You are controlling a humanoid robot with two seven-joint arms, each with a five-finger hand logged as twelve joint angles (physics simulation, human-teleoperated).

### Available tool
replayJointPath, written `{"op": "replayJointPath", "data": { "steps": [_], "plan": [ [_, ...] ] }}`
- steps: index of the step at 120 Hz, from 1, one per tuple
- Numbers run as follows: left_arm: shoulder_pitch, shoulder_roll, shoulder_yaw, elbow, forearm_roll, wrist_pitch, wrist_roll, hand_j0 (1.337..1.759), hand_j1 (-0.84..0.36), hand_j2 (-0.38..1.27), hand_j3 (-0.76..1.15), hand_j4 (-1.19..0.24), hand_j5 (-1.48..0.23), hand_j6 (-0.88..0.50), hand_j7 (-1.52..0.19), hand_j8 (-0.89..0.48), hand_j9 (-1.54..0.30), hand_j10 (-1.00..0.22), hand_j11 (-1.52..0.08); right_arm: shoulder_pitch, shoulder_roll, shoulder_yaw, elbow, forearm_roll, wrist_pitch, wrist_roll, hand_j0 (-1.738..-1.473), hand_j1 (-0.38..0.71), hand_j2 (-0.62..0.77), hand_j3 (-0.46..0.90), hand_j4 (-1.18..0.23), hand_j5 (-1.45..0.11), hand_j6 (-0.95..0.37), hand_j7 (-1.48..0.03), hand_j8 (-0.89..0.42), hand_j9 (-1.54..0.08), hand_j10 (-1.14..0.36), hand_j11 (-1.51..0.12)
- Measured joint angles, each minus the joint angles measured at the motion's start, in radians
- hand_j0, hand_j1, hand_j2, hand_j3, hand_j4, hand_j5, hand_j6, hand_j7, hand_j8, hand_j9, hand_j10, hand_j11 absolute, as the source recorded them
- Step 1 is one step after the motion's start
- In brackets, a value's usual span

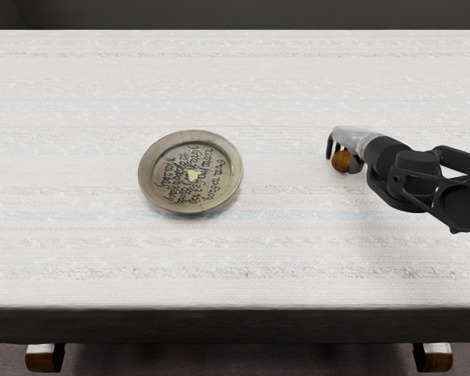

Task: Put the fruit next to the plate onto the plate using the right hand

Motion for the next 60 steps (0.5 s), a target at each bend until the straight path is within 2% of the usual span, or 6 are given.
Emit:
{"op": "replayJointPath", "data": {
  "steps": [11, 15, 19, 60],
  "plan": [
    [0.0, 0.0, 0.0, 0.0, 0.0, 0.0, 0.0, 1.658, 0.33, 0.0, 0.0, -0.02, -0.03, -0.02, -0.03, -0.02, -0.03, -0.02, -0.03, 0.0, 0.0, 0.0, 0.0, 0.004, 0.0, -0.001, -1.639, 0.26, -0.06, 0.0, -0.61, -0.8, -0.47, -0.79, -0.32, -0.81, -0.27, -0.84],
    [0.001, 0.0, 0.0, 0.0, 0.0, 0.0, 0.0, 1.658, 0.33, 0.0, 0.0, -0.02, -0.03, -0.02, -0.03, -0.02, -0.03, -0.02, -0.03, 0.0, 0.0, 0.0, 0.0, 0.006, -0.001, 0.0, -1.64, 0.26, 0.02, 0.0, -0.62, -0.8, -0.48, -0.8, -0.33, -0.81, -0.27, -0.85],
    [0.001, 0.0, 0.0, 0.0, 0.0, 0.0, 0.0, 1.658, 0.33, 0.0, 0.0, -0.02, -0.03, -0.02, -0.03, -0.02, -0.03, -0.02, -0.03, -0.001, -0.001, 0.0, -0.001, 0.008, -0.002, 0.001, -1.642, 0.26, 0.03, 0.0, -0.62, -0.8, -0.48, -0.8, -0.34, -0.81, -0.27, -0.85],
    [0.001, 0.0, 0.0, 0.0, 0.0, 0.0, 0.0, 1.658, 0.33, 0.0, 0.0, -0.02, -0.03, -0.02, -0.03, -0.02, -0.03, -0.02, -0.03, 0.001, -0.001, 0.002, -0.003, 0.03, 0.0, 0.002, -1.646, 0.27, 0.04, 0.0, -0.67, -0.86, -0.43, -0.87, -0.3, -0.87, -0.23, -0.91]
  ]
}}
